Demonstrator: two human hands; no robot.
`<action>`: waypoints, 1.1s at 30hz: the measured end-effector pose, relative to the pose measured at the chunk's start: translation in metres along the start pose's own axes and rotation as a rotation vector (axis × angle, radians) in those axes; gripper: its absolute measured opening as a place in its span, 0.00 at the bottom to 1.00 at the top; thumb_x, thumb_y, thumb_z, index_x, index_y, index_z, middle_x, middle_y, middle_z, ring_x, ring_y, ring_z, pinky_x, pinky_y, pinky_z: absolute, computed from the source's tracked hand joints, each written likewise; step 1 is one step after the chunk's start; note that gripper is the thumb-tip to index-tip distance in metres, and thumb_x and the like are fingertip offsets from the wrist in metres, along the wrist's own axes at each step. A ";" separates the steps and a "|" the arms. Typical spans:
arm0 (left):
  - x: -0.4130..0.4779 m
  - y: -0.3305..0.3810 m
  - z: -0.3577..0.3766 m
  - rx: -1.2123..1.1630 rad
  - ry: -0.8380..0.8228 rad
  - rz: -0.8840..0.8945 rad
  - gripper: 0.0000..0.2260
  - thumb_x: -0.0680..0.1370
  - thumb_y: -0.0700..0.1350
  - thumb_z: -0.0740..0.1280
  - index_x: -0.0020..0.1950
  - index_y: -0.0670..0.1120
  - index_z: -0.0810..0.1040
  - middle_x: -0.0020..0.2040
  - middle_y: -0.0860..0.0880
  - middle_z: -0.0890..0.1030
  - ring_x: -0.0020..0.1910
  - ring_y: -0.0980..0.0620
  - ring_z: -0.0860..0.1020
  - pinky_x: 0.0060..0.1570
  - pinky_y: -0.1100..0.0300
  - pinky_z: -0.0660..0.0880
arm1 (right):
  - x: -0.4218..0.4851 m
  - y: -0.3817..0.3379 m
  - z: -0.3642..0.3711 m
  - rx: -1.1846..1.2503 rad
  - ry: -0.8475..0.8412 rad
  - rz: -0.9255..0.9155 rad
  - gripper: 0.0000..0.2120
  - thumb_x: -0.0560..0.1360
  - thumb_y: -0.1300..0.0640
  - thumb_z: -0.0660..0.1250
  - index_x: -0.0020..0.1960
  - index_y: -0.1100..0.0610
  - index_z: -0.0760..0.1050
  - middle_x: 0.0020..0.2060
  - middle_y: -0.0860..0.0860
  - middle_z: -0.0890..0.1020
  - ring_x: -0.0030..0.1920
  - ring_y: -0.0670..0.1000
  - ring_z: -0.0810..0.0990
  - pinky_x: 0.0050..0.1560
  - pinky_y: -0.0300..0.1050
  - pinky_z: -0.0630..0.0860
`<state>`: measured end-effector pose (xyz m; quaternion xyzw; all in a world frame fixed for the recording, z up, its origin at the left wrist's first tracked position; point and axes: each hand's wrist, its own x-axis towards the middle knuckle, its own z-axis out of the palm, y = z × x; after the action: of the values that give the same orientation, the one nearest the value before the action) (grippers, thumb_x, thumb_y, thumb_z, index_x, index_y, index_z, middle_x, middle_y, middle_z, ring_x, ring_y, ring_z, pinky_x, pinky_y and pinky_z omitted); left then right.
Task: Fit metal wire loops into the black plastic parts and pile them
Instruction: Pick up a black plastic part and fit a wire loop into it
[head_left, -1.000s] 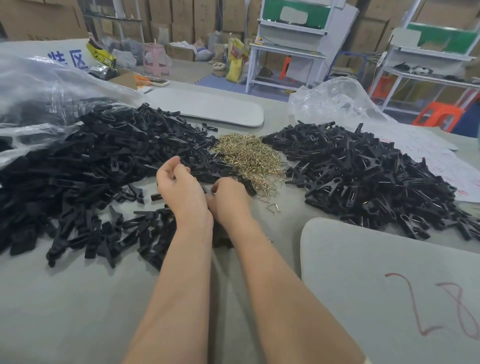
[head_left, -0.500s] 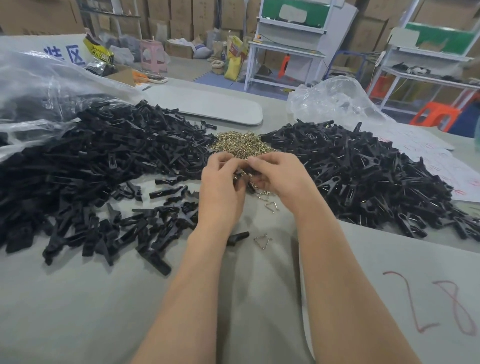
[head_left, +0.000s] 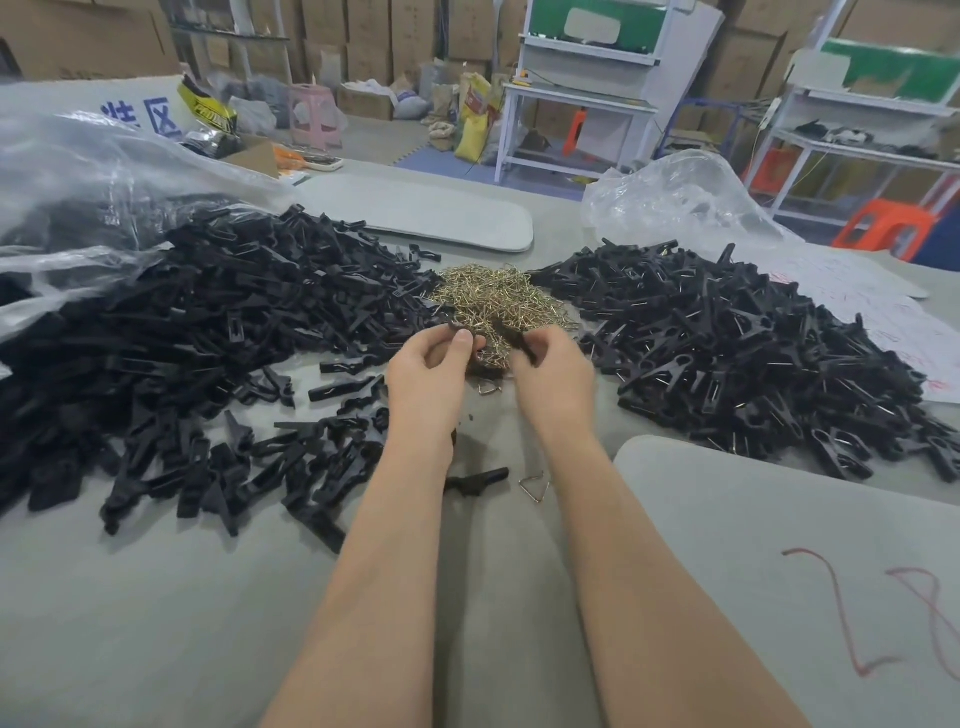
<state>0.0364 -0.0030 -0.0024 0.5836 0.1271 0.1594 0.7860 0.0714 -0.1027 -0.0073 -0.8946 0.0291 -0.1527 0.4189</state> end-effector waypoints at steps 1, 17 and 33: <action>0.000 -0.002 0.001 -0.007 -0.020 -0.009 0.04 0.79 0.41 0.65 0.47 0.50 0.76 0.42 0.52 0.82 0.43 0.59 0.79 0.48 0.64 0.75 | 0.000 -0.002 -0.007 0.171 -0.022 0.003 0.07 0.76 0.60 0.66 0.54 0.54 0.74 0.45 0.48 0.80 0.47 0.45 0.81 0.47 0.33 0.72; -0.001 -0.010 0.011 0.059 -0.219 -0.083 0.04 0.77 0.38 0.67 0.50 0.44 0.79 0.42 0.48 0.80 0.42 0.54 0.79 0.49 0.60 0.78 | -0.027 0.011 -0.031 0.588 -0.074 -0.160 0.04 0.75 0.66 0.67 0.44 0.59 0.76 0.36 0.48 0.80 0.36 0.40 0.79 0.43 0.36 0.76; -0.006 -0.009 0.012 0.227 -0.265 0.068 0.10 0.78 0.38 0.66 0.59 0.41 0.79 0.45 0.49 0.79 0.45 0.56 0.77 0.49 0.62 0.78 | -0.023 0.015 -0.035 0.498 -0.073 -0.116 0.06 0.75 0.67 0.65 0.50 0.58 0.77 0.43 0.51 0.81 0.45 0.47 0.80 0.51 0.37 0.77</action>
<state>0.0364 -0.0182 -0.0071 0.6884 0.0198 0.0923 0.7191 0.0404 -0.1341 -0.0036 -0.7690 -0.0759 -0.1466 0.6175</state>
